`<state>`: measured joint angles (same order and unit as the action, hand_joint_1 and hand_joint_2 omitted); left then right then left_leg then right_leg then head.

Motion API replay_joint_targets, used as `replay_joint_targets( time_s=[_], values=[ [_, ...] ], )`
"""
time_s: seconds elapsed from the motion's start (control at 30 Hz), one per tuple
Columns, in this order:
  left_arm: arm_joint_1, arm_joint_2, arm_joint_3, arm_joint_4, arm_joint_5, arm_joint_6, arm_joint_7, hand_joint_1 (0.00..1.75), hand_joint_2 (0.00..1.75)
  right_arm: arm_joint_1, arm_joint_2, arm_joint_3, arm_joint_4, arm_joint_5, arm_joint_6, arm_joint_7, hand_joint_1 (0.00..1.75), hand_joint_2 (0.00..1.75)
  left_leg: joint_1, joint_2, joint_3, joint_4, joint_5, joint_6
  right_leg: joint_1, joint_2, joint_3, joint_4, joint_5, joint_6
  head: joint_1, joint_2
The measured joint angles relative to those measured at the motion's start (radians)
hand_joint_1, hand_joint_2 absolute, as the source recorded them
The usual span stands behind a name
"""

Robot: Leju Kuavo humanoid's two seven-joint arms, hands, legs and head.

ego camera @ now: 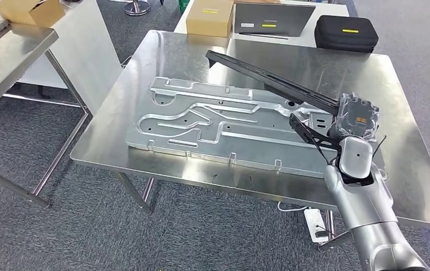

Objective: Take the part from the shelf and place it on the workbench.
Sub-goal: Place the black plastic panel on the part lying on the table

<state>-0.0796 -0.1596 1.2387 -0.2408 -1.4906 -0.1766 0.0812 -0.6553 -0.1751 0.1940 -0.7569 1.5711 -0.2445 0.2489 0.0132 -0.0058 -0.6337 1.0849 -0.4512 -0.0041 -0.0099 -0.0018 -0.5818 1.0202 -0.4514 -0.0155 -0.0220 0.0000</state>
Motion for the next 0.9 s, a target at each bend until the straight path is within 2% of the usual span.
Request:
replay_joint_targets(
  time_s=[0.03,0.07,0.13,0.2,0.23,0.3,0.33,0.37,0.4,0.47,0.5,0.53,0.6,0.67,0.7,0.73,0.8,0.83,0.87,0.9],
  values=[
    [0.000,0.000,0.000,0.000,0.000,-0.002,-0.001,0.00,1.75,-0.012,0.002,0.002,0.030,0.000,-0.008,0.003,1.75,1.75,-0.001,-0.001,0.019,-0.040,0.011,0.004,0.002,0.000,-0.002,0.005,-0.003,0.005,0.000,0.000],
    [0.000,0.000,-0.001,0.001,0.000,-0.003,-0.002,0.00,1.75,-0.022,0.006,0.004,0.060,0.000,-0.016,0.004,1.75,1.75,-0.002,-0.001,0.025,-0.055,0.010,0.008,0.004,0.000,-0.004,0.008,-0.005,0.010,0.001,0.000],
    [0.000,-0.001,-0.002,0.002,-0.001,-0.004,-0.003,0.00,1.75,-0.034,0.015,0.012,0.111,0.000,-0.028,0.002,1.75,1.75,-0.002,-0.002,0.026,-0.056,0.013,0.018,0.006,0.001,-0.007,0.008,-0.005,0.019,0.001,0.000],
    [0.000,-0.002,-0.006,0.003,-0.001,-0.004,-0.006,0.00,1.75,-0.038,0.024,0.025,0.151,0.000,-0.034,0.002,1.75,1.75,0.001,-0.001,0.027,-0.062,0.016,0.029,0.003,0.001,-0.020,0.037,-0.027,0.029,0.001,0.000],
    [0.000,-0.002,-0.009,0.003,-0.001,-0.004,-0.007,0.00,1.75,-0.039,0.028,0.033,0.168,0.000,-0.038,0.002,1.75,1.75,0.003,-0.001,0.028,-0.064,0.018,0.034,0.002,0.001,-0.039,0.079,-0.052,0.034,0.001,0.000],
    [0.000,-0.002,-0.014,0.004,-0.001,-0.004,-0.008,0.00,1.75,-0.038,0.036,0.048,0.197,0.000,-0.042,0.004,1.75,1.75,0.003,-0.001,0.028,-0.064,0.017,0.040,-0.001,0.001,-0.102,0.211,-0.111,0.040,0.001,0.000],
    [0.000,-0.002,-0.016,0.004,-0.001,-0.004,-0.008,0.00,1.75,-0.036,0.039,0.054,0.210,0.000,-0.043,0.005,1.75,1.75,0.003,-0.001,0.028,-0.064,0.016,0.040,-0.003,0.001,-0.131,0.267,-0.128,0.042,0.001,0.000],
    [0.000,-0.002,-0.016,0.004,-0.001,-0.004,-0.008,0.00,1.75,-0.035,0.042,0.059,0.220,0.000,-0.043,0.006,1.75,1.75,0.002,-0.002,0.028,-0.064,0.015,0.041,-0.003,0.001,-0.146,0.292,-0.125,0.042,0.001,0.000],
    [0.000,-0.002,-0.017,0.004,-0.001,-0.004,-0.008,0.00,1.75,-0.034,0.044,0.063,0.228,0.000,-0.043,0.007,1.75,1.75,0.002,-0.003,0.030,-0.064,0.015,0.040,-0.003,0.001,-0.142,0.276,-0.104,0.040,0.001,0.000],
    [0.000,-0.002,-0.017,0.005,-0.001,-0.004,-0.009,0.00,1.75,-0.037,0.046,0.069,0.237,0.000,-0.043,0.007,1.75,1.75,0.001,-0.004,0.034,-0.064,0.012,0.038,0.000,0.001,-0.087,0.149,-0.031,0.028,0.001,0.000],
    [0.001,-0.004,-0.017,0.006,-0.001,-0.004,-0.009,0.00,1.75,-0.040,0.047,0.071,0.241,0.000,-0.043,0.007,1.75,1.75,-0.001,-0.004,0.034,-0.063,0.011,0.036,0.004,0.001,-0.057,0.083,-0.005,0.020,0.001,0.000],
    [0.001,-0.005,-0.017,0.007,-0.001,-0.004,-0.009,0.00,1.75,-0.043,0.048,0.072,0.244,0.000,-0.043,0.007,1.75,1.75,-0.001,-0.004,0.033,-0.063,0.011,0.032,0.009,0.000,-0.035,0.035,0.009,0.012,0.001,0.000],
    [0.001,-0.008,-0.017,0.009,-0.001,-0.004,-0.009,0.00,1.75,-0.047,0.049,0.074,0.250,0.000,-0.043,0.008,1.75,1.75,-0.001,-0.003,0.029,-0.063,0.012,0.024,0.016,0.000,-0.022,0.008,0.008,0.003,-0.001,0.000],
    [0.001,-0.008,-0.018,0.009,-0.001,-0.004,-0.009,0.00,1.75,-0.049,0.051,0.075,0.255,0.000,-0.043,0.008,1.75,1.75,-0.001,-0.003,0.031,-0.063,0.008,0.013,0.012,0.001,-0.016,-0.005,0.013,-0.004,-0.001,0.000],
    [0.001,-0.008,-0.018,0.009,-0.001,-0.004,-0.009,0.00,1.75,-0.050,0.053,0.076,0.257,0.000,-0.043,0.008,1.75,1.75,-0.002,-0.002,0.026,-0.048,-0.005,0.009,0.008,0.000,-0.010,-0.014,0.017,-0.009,-0.002,0.000],
    [0.001,-0.008,-0.018,0.010,-0.001,-0.004,-0.009,0.00,1.75,-0.052,0.056,0.076,0.259,0.000,-0.043,0.008,1.75,1.75,-0.003,-0.001,0.011,-0.011,-0.028,0.005,0.004,-0.001,-0.005,-0.022,0.020,-0.013,-0.003,0.000],
    [0.001,-0.006,-0.018,0.010,-0.001,-0.004,-0.009,0.00,1.75,-0.055,0.060,0.077,0.265,0.000,-0.043,0.008,1.75,1.75,0.000,0.000,-0.047,0.114,-0.093,-0.002,0.003,-0.002,-0.002,-0.026,0.022,-0.018,-0.005,0.000],
    [0.002,-0.005,-0.018,0.010,-0.001,-0.003,-0.009,0.00,1.75,-0.055,0.061,0.077,0.268,0.000,-0.043,0.008,1.75,1.75,0.001,0.000,-0.076,0.174,-0.114,-0.006,0.003,-0.002,-0.002,-0.025,0.021,-0.019,-0.004,0.000],
    [0.003,-0.004,-0.018,0.010,-0.001,-0.003,-0.009,0.00,1.75,-0.054,0.063,0.078,0.271,0.000,-0.043,0.008,1.75,1.75,0.002,0.000,-0.093,0.206,-0.119,-0.008,0.003,-0.002,-0.002,-0.024,0.020,-0.019,-0.004,0.000],
    [0.004,-0.004,-0.018,0.010,-0.001,-0.003,-0.010,0.00,1.75,-0.053,0.065,0.080,0.274,0.000,-0.043,0.005,1.75,1.75,0.003,0.000,-0.090,0.199,-0.103,-0.010,0.003,-0.001,-0.002,-0.021,0.018,-0.018,-0.004,0.000]
  ],
)
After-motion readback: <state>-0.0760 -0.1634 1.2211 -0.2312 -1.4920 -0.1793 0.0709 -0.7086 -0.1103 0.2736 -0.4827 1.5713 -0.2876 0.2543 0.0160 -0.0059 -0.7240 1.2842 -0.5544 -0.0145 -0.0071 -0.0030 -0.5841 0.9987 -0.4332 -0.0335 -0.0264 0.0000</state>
